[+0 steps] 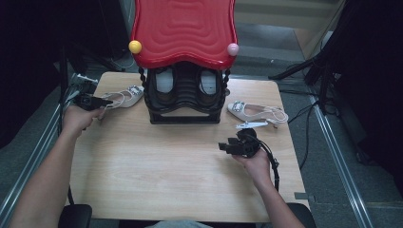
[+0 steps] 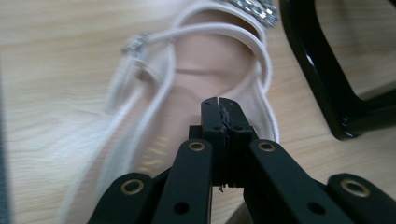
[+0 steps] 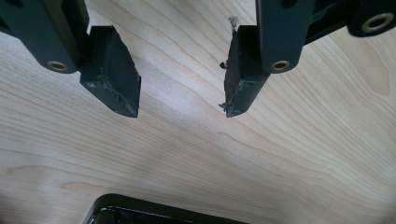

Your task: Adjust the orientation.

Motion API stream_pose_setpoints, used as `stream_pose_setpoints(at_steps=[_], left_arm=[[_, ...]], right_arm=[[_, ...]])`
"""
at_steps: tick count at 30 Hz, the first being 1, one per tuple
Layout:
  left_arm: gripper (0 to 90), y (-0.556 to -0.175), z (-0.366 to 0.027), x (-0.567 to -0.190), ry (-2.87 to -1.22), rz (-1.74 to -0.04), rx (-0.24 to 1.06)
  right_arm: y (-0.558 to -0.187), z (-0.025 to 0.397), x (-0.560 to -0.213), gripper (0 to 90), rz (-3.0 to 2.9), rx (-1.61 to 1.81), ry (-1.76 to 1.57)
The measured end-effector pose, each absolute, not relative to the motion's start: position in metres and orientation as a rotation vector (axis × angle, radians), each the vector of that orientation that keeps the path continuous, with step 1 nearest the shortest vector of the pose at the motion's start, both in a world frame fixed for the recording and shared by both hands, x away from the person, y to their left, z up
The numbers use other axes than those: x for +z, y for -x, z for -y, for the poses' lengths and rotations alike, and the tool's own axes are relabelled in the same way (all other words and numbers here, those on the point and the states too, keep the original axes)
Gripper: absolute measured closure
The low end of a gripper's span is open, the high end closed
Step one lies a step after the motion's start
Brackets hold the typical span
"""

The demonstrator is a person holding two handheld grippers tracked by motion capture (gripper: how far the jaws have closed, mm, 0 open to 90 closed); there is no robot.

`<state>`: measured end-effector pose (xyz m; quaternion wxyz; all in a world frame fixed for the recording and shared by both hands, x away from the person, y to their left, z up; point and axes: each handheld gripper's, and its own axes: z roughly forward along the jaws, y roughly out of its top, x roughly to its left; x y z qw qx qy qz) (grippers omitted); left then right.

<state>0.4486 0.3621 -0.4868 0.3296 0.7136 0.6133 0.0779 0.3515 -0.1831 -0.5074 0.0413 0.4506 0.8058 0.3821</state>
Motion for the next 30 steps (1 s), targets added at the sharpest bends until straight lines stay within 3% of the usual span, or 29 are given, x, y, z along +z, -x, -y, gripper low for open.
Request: stream_pose_setpoints(at_steps=[30], left_arm=[[90.0, -0.445, -0.339, -0.487, -1.87, -1.618, 0.116]], right_arm=[[-0.353, 0.18, -0.509, 46.3, -2.48, 1.144, -1.389]])
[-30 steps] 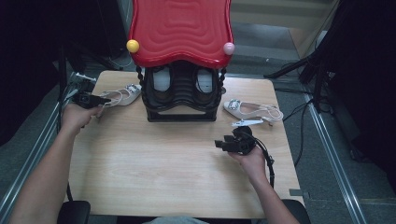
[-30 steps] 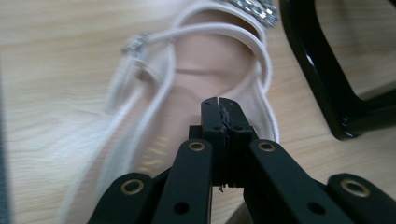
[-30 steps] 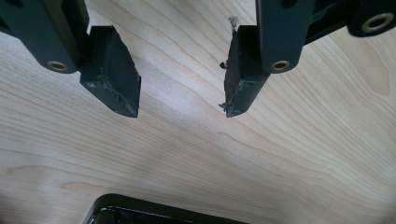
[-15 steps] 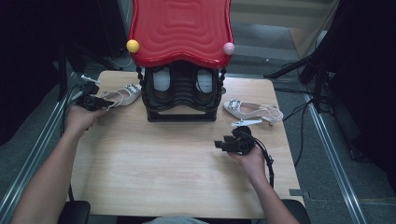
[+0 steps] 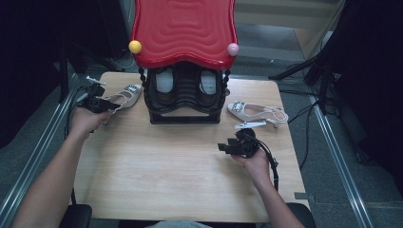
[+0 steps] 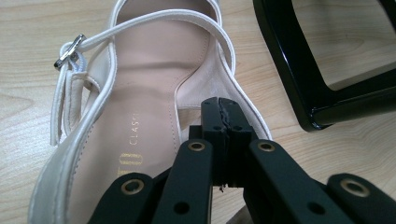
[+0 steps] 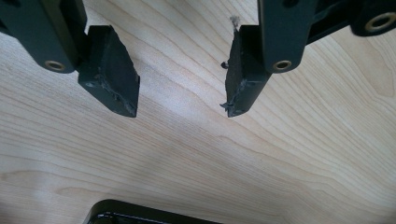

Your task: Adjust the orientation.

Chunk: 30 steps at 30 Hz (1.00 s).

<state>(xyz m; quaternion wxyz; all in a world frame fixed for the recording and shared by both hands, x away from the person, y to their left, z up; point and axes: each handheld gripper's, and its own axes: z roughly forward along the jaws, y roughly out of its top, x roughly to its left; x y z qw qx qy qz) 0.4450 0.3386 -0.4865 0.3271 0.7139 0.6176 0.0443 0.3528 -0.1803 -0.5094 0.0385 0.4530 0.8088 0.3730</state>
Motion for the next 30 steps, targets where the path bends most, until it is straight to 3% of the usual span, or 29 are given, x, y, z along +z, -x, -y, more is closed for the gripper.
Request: stream_pose_setpoints(at_steps=[21, 30], left_arm=[[90.0, -0.449, -0.317, -0.483, -1.88, -1.597, 0.048], [84.7, -0.447, -0.325, -0.479, -1.872, -1.627, 0.083]], right_arm=[[-0.353, 0.177, -0.511, 46.0, -2.492, 1.118, -1.383], [-0.353, 0.175, -0.511, 46.0, -2.498, 1.108, -1.37]])
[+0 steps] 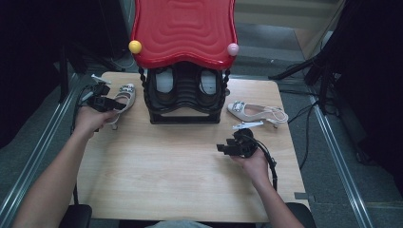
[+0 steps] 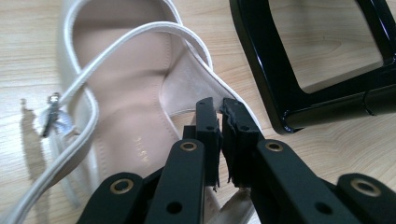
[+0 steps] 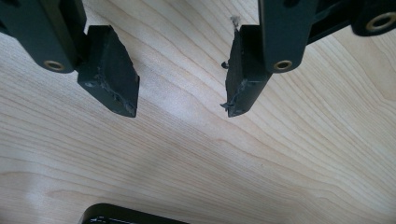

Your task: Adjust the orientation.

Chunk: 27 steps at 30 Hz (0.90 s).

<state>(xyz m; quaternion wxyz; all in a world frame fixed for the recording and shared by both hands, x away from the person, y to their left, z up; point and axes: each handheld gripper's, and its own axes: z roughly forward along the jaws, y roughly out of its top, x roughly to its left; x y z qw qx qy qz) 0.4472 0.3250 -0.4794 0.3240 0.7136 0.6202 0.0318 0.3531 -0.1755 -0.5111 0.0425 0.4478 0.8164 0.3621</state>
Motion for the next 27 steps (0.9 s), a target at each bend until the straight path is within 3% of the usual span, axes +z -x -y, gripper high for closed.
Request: stream_pose_setpoints(at_steps=[7, 27], left_arm=[[72.7, -0.448, -0.333, -0.468, -1.943, -1.633, 0.106], [34.4, -0.443, -0.349, -0.425, -1.93, -1.594, 0.191]], right_arm=[[-0.353, 0.177, -0.51, 46.0, -2.493, 1.105, -1.376], [-0.353, 0.178, -0.511, 46.0, -2.489, 1.101, -1.385]])
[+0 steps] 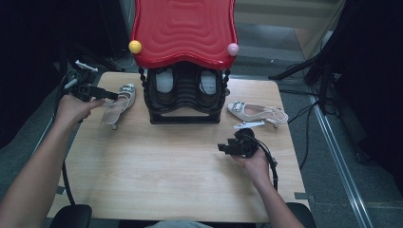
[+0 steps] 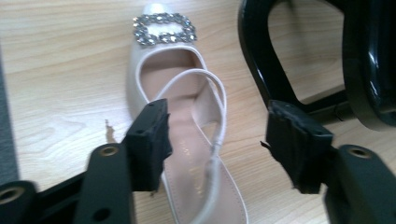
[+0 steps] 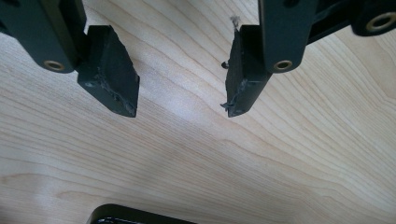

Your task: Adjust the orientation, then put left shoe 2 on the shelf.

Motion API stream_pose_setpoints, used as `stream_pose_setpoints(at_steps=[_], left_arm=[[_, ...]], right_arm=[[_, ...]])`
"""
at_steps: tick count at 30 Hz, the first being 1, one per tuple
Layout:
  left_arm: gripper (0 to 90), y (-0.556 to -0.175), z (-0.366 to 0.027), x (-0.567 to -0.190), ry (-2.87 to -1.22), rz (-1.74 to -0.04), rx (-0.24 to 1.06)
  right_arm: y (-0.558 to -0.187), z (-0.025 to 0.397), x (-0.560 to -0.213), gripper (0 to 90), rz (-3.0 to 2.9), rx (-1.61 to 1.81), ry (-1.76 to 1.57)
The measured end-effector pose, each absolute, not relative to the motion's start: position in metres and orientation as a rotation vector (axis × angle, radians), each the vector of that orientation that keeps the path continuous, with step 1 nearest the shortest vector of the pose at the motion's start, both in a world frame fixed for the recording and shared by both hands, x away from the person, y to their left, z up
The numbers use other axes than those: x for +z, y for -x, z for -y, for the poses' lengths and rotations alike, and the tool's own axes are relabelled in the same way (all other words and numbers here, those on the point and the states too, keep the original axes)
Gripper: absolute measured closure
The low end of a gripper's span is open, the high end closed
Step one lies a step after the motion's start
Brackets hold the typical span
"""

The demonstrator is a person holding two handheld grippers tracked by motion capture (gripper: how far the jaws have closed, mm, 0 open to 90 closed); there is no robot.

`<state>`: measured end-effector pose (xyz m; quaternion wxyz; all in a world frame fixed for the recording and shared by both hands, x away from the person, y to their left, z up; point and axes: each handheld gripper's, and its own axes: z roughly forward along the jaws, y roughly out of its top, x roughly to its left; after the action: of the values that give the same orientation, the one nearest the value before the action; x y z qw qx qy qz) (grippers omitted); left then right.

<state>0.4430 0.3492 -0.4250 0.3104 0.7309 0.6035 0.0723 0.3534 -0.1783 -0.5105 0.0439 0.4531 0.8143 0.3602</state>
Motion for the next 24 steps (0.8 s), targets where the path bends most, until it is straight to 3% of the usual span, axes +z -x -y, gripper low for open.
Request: stream_pose_setpoints(at_steps=[5, 7, 15, 24], left_arm=[[23.2, -0.455, -0.354, -0.433, -1.947, -1.61, 0.122], [14.7, -0.457, -0.351, -0.438, -1.97, -1.612, 0.161], [11.2, -0.468, -0.345, -0.456, -2.001, -1.624, 0.094], [10.3, -0.476, -0.338, -0.47, -1.971, -1.687, 0.132]], right_arm=[[-0.353, 0.178, -0.511, 46.0, -2.49, 1.103, -1.378], [-0.353, 0.178, -0.51, 46.0, -2.487, 1.105, -1.379], [-0.353, 0.179, -0.51, 46.0, -2.487, 1.106, -1.383], [-0.353, 0.179, -0.51, 46.0, -2.488, 1.1, -1.39]])
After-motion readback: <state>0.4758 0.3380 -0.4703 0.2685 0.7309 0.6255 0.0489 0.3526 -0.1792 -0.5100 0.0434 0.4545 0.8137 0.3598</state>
